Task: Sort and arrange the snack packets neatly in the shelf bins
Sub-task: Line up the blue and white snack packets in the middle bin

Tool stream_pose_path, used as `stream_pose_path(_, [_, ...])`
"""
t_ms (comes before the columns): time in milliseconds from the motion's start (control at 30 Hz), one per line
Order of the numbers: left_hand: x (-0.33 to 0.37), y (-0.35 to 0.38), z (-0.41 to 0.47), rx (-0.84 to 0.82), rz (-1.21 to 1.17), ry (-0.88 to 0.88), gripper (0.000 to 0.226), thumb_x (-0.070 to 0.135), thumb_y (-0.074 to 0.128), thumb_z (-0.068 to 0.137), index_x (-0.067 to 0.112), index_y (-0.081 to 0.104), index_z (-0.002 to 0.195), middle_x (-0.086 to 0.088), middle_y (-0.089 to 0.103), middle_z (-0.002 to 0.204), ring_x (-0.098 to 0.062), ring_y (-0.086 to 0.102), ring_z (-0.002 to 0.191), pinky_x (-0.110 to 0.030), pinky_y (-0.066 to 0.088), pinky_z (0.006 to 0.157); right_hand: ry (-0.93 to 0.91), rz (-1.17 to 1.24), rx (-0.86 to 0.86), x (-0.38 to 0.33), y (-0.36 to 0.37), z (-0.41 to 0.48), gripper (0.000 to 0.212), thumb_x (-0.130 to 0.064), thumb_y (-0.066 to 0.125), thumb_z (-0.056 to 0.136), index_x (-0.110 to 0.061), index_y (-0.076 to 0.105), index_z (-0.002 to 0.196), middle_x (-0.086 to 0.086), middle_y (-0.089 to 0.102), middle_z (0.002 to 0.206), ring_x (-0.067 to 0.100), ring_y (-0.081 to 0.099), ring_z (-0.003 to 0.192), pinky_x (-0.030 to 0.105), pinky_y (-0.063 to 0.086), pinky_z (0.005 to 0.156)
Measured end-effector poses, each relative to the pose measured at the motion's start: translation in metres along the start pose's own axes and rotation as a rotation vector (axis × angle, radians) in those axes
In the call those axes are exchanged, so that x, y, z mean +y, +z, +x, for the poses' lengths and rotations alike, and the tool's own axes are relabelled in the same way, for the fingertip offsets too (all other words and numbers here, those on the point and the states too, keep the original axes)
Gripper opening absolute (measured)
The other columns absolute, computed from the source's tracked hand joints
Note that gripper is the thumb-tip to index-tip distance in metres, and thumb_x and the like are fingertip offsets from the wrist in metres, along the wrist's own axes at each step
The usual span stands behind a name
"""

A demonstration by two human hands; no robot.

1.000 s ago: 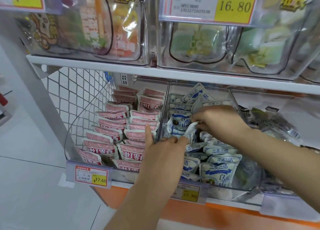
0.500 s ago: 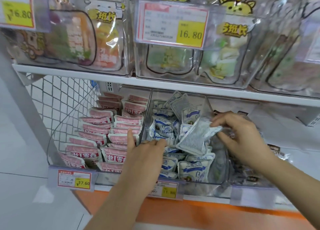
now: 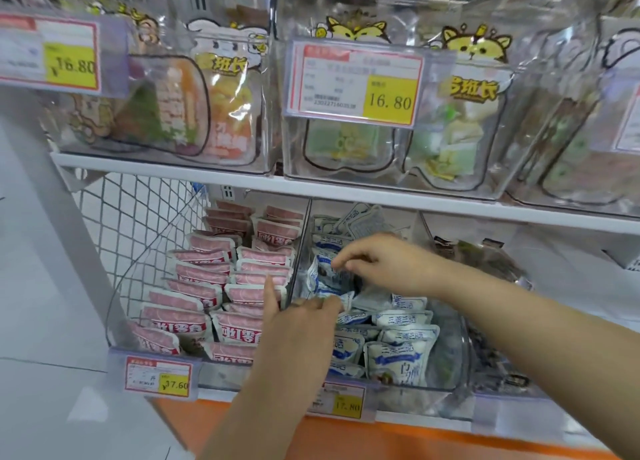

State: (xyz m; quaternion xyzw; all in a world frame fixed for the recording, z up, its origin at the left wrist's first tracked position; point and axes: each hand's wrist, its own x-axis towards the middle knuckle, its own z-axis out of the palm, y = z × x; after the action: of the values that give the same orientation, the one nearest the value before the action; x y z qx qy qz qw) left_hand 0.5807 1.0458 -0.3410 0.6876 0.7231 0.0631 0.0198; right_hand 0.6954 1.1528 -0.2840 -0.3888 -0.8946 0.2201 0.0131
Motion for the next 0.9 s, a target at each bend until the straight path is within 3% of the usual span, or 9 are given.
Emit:
stream_pose_path(67, [-0.001, 0.000, 0.002, -0.014, 0.014, 0.006, 0.046, 0.002, 0.038, 0.088, 0.024, 0.039, 0.128, 0.005, 0.060, 0.108, -0.018, 0.056, 0.103, -0.055, -0.009, 0.113, 0.043, -0.019, -0.172, 0.000, 0.010, 0.028, 0.029, -0.018, 0.045, 0.098, -0.018, 0.060, 0.122, -0.006, 0.062, 0.120, 0.009, 0.056, 0.108, 0.025, 0.041, 0.096])
stream_pose_path(133, [-0.002, 0.000, 0.003, -0.033, 0.023, 0.020, 0.050, 0.001, 0.040, 0.086, 0.023, 0.036, 0.131, 0.003, 0.058, 0.116, -0.020, 0.054, 0.109, -0.056, -0.010, 0.112, 0.067, -0.114, -0.306, 0.007, 0.020, 0.048, 0.029, -0.019, 0.045, 0.097, -0.012, 0.059, 0.121, -0.001, 0.061, 0.115, 0.016, 0.055, 0.104, 0.031, 0.040, 0.094])
stream_pose_path(200, [-0.002, 0.000, 0.004, -0.041, 0.020, 0.028, 0.054, -0.001, 0.041, 0.084, 0.023, 0.037, 0.131, 0.002, 0.057, 0.116, -0.021, 0.053, 0.111, -0.057, -0.013, 0.112, 0.085, -0.221, -0.381, 0.016, 0.027, 0.061, 0.032, -0.025, 0.048, 0.096, -0.007, 0.055, 0.122, 0.003, 0.059, 0.112, 0.021, 0.055, 0.099, 0.034, 0.042, 0.089])
stream_pose_path(300, [-0.004, 0.000, 0.005, -0.038, 0.009, 0.037, 0.057, -0.003, 0.042, 0.082, 0.023, 0.036, 0.132, 0.003, 0.058, 0.116, -0.021, 0.053, 0.111, -0.057, -0.015, 0.111, 0.118, -0.266, -0.435, 0.028, 0.030, 0.073, 0.052, -0.041, 0.055, 0.091, -0.008, 0.047, 0.130, 0.010, 0.055, 0.129, 0.027, 0.053, 0.115, 0.041, 0.043, 0.099])
stream_pose_path(500, [-0.005, 0.004, 0.004, 0.000, -0.033, 0.035, 0.057, -0.003, 0.042, 0.082, 0.026, 0.040, 0.131, 0.004, 0.062, 0.110, -0.020, 0.056, 0.106, -0.053, -0.021, 0.109, 0.120, -0.317, -0.556, 0.036, 0.028, 0.088, 0.080, -0.059, 0.055, 0.083, -0.019, 0.027, 0.146, 0.000, 0.038, 0.147, 0.020, 0.040, 0.131, 0.038, 0.032, 0.110])
stream_pose_path(633, [-0.004, 0.004, 0.002, 0.000, -0.032, 0.027, 0.052, 0.000, 0.040, 0.087, 0.025, 0.039, 0.132, 0.004, 0.061, 0.111, -0.019, 0.054, 0.107, -0.052, -0.019, 0.110, 0.137, -0.326, -0.611, 0.038, 0.033, 0.091, 0.081, -0.059, 0.052, 0.085, -0.017, 0.022, 0.148, 0.002, 0.035, 0.149, 0.022, 0.037, 0.134, 0.038, 0.031, 0.111])
stream_pose_path(767, [-0.004, 0.002, 0.002, -0.022, -0.001, 0.026, 0.046, 0.003, 0.041, 0.087, 0.021, 0.040, 0.130, 0.001, 0.061, 0.110, -0.021, 0.054, 0.106, -0.051, -0.020, 0.110, 0.137, -0.344, -0.617, 0.036, 0.041, 0.093, 0.081, -0.054, 0.048, 0.089, -0.016, 0.010, 0.150, 0.004, 0.025, 0.154, 0.021, 0.028, 0.139, 0.030, 0.027, 0.108])
stream_pose_path(900, [-0.004, 0.000, 0.002, -0.031, 0.006, 0.027, 0.045, 0.000, 0.039, 0.085, 0.019, 0.043, 0.125, -0.001, 0.061, 0.105, -0.024, 0.054, 0.103, -0.050, -0.022, 0.109, 0.140, -0.278, -0.572, 0.036, 0.042, 0.091, 0.082, -0.047, 0.054, 0.089, -0.014, 0.011, 0.150, 0.004, 0.026, 0.153, 0.020, 0.030, 0.138, 0.027, 0.027, 0.107])
